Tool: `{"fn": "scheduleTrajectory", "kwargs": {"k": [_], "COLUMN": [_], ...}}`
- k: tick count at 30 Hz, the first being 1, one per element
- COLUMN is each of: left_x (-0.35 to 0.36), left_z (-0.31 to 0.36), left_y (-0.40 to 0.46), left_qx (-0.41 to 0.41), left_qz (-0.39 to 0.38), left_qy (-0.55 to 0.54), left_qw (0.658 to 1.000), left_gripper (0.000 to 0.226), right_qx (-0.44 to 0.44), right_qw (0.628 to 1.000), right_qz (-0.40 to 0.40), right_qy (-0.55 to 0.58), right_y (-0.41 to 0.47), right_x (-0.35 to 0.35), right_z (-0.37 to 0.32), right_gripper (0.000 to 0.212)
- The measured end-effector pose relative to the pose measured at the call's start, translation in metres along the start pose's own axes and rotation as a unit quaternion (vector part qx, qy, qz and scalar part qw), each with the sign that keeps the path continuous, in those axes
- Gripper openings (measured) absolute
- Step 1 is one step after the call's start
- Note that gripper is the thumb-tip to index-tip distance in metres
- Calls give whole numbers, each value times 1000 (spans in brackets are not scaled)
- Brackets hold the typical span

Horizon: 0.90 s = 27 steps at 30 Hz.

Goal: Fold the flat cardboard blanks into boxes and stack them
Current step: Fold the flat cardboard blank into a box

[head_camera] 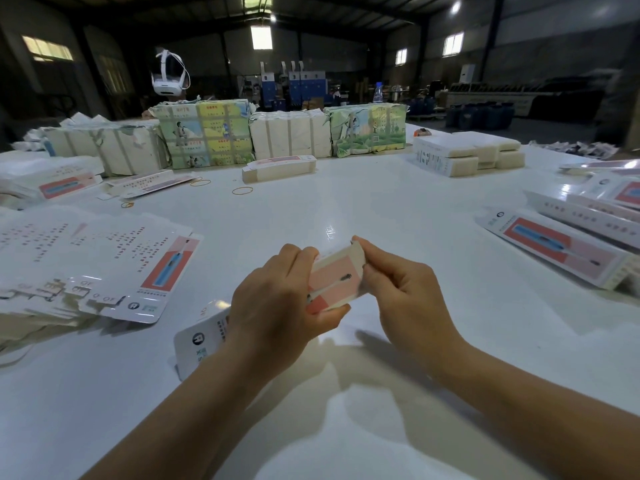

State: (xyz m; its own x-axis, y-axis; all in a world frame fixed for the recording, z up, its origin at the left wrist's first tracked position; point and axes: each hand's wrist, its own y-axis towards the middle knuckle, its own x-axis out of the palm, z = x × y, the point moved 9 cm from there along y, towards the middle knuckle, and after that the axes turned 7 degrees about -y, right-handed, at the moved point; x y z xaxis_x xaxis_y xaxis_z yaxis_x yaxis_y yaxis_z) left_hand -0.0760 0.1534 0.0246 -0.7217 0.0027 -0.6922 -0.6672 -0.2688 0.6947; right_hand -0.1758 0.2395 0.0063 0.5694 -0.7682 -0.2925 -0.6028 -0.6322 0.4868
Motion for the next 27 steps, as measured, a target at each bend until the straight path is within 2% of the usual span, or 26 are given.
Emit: {"fn": "scheduleTrajectory", "kwargs": {"k": [6, 9, 13, 18, 23, 24, 27], "left_x": [-5, -5, -4, -5, 0, 1, 4], "left_z": [4, 4, 5, -7, -22, -26, -31], "left_y": [0, -1, -1, 1, -1, -1, 0], "left_qx": [-11, -18, -14, -47, -47, -54, -50], "left_qz": [20, 21, 18, 11, -23, -34, -74], "left_qy": [12, 26, 27, -1, -5, -9, -27], "left_qw": [1000, 999, 999, 999, 999, 998, 996], "left_gripper": [62, 58, 56, 61, 58, 60, 62], "right_qx": [-80, -99, -70, 5, -68, -85, -156], "right_qw": [980, 967, 973, 996, 981, 978, 941], "right_qz": [-7, -26, -43, -47, -108, -110, -133], "right_qy": [-183, -232, -218, -73, -149, -158, -269], "right_y": [-10, -12, -10, -4, -7, -7, -8], "right_x": [11, 17, 18, 12, 27, 28, 33], "right_z": [-15, -17, -12, -2, -12, -14, -18], "right_gripper": [47, 46, 45, 48, 42, 46, 88]}}
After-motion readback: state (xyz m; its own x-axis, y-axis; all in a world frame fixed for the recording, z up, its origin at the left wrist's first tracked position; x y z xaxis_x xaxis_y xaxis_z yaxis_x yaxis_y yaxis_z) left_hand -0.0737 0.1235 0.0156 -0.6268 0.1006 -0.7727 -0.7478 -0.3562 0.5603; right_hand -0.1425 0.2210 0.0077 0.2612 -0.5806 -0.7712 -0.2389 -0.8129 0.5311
